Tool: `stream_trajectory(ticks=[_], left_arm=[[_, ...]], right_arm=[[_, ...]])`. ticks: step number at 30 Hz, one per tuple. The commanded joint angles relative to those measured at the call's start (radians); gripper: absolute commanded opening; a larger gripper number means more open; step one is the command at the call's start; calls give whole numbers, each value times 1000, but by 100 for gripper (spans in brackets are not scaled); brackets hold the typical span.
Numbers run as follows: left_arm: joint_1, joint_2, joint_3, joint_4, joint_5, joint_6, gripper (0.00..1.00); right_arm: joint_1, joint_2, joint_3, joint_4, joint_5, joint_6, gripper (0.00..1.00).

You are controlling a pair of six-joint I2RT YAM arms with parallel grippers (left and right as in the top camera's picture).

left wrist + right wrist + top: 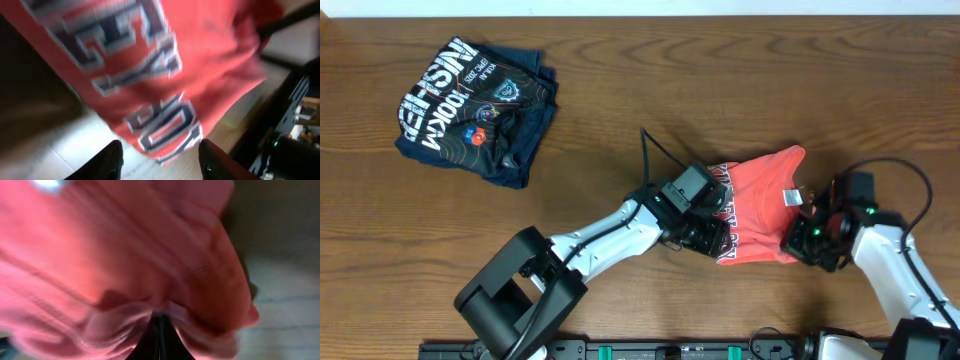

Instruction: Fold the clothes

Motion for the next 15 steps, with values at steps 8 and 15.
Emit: stream_trajectory(ticks=[8, 15], left_arm=[[3, 17, -1, 20, 0, -54, 54], [3, 85, -2, 5, 54, -101, 55]], right_arm=[[-10, 3, -14, 3, 60, 90, 1], [-10, -15, 84, -55, -29, -46, 20]])
